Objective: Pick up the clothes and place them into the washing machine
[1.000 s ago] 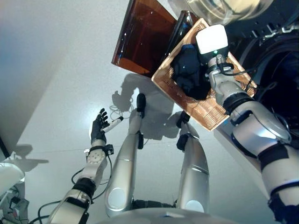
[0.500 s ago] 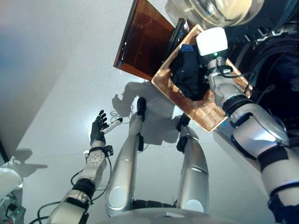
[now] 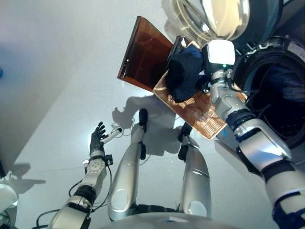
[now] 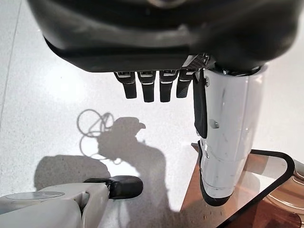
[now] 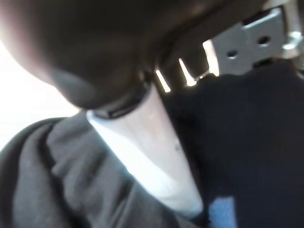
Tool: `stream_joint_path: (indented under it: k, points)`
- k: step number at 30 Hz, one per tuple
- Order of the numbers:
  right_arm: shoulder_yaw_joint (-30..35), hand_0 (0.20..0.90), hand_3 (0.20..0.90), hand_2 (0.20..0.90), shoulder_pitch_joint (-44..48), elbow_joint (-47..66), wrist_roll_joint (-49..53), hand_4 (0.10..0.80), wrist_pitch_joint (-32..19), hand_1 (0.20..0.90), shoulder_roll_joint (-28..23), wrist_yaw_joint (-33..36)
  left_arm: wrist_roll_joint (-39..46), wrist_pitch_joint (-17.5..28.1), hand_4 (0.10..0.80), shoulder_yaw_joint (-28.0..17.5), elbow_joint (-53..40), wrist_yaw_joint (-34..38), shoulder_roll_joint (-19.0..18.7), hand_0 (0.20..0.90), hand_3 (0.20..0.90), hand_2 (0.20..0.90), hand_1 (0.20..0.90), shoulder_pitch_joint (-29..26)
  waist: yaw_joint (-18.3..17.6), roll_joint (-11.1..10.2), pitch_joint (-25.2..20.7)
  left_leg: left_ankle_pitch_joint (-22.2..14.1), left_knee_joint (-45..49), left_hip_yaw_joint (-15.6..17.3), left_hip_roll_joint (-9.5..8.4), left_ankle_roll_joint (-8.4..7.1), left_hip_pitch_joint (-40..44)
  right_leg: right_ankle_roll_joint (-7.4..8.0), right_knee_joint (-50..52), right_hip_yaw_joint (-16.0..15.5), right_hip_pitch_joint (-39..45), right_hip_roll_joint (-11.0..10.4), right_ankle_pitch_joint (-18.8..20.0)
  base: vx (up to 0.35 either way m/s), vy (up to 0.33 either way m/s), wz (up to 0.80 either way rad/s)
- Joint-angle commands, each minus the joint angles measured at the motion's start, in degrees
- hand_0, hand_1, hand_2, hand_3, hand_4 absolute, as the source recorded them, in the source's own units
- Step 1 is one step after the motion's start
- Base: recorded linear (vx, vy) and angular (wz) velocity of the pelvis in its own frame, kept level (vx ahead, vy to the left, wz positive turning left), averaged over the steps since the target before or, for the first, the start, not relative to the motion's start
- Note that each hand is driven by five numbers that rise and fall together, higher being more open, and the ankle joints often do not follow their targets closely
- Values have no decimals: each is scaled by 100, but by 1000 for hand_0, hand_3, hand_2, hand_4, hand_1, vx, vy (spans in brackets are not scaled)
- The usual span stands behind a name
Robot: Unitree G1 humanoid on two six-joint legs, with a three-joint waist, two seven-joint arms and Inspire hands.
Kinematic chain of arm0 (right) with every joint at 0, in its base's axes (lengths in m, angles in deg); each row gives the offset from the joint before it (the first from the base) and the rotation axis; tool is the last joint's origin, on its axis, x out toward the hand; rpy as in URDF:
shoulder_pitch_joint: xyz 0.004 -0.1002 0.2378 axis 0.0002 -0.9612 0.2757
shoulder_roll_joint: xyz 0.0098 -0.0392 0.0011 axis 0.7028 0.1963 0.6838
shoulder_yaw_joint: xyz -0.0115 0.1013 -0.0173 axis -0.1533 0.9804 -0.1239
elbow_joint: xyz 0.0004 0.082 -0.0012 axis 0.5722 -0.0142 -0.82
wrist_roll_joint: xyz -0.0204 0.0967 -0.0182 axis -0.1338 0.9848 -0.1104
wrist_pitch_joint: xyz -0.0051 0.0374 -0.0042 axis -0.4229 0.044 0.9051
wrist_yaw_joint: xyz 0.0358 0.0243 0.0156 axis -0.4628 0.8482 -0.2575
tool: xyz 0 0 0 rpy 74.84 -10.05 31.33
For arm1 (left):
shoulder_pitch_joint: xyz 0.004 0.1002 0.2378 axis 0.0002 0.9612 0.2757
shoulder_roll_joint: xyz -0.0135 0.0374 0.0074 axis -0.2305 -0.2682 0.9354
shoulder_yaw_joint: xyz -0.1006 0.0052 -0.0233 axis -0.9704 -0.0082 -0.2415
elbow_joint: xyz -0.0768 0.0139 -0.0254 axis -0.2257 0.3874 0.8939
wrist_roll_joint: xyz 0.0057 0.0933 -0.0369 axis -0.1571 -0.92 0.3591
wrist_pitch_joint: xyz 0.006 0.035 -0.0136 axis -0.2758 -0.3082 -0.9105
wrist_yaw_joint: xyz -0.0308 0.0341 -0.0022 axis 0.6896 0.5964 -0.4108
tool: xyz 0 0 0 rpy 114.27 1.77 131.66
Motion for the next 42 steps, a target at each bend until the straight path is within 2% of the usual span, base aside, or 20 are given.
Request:
stream_joint_path:
  k: [1, 13, 19, 30, 42]
  points:
    - [368, 200, 200, 200, 249, 486, 522, 300, -443, 200, -155, 481, -170, 67, 800, -308, 337, 245, -110, 900, 900, 900, 900, 251, -35, -101, -81, -377, 302, 297, -90, -395, 13, -25, -185, 156, 254, 72, 91, 31, 3, -2]
    - [1502, 200, 200, 200, -829, 531, 2833, 300, -1362, 200, 530, 312, -362, -2, 800, -435, 369, 238, -122, 900, 900, 900, 900, 307, -119, -21, -81, -435, 247, 379, -112, -352, 410, -12, -292, 196, 641, 78, 59, 20, 6, -6]
    - [1739, 200, 200, 200, -1271, 506, 3618, 300, -1652, 200, 831, 34, -470, -40, 800, -424, 440, 236, -72, 900, 900, 900, 900, 246, -161, 39, -81, -434, 175, 424, -138, -331, 543, 6, -348, 230, 745, 64, 61, 8, 4, -3]
    - [2297, 200, 200, 200, -1419, 201, 5276, 300, -2111, 200, 1110, -263, -446, -73, 800, -301, 590, 207, 10, 900, 900, 900, 900, 169, -173, 114, -88, -435, 128, 430, -169, -322, 618, 12, -355, 284, 814, 51, 19, 8, -1, -1]
    - [2814, 200, 200, 200, -1604, -63, 6373, 300, -2482, 200, 1313, -432, -393, -47, 800, -165, 662, 168, 84, 900, 900, 900, 900, 103, -182, 164, -124, -454, 122, 427, -174, -321, 610, 7, -304, 294, 785, 38, -43, 0, 0, 0]
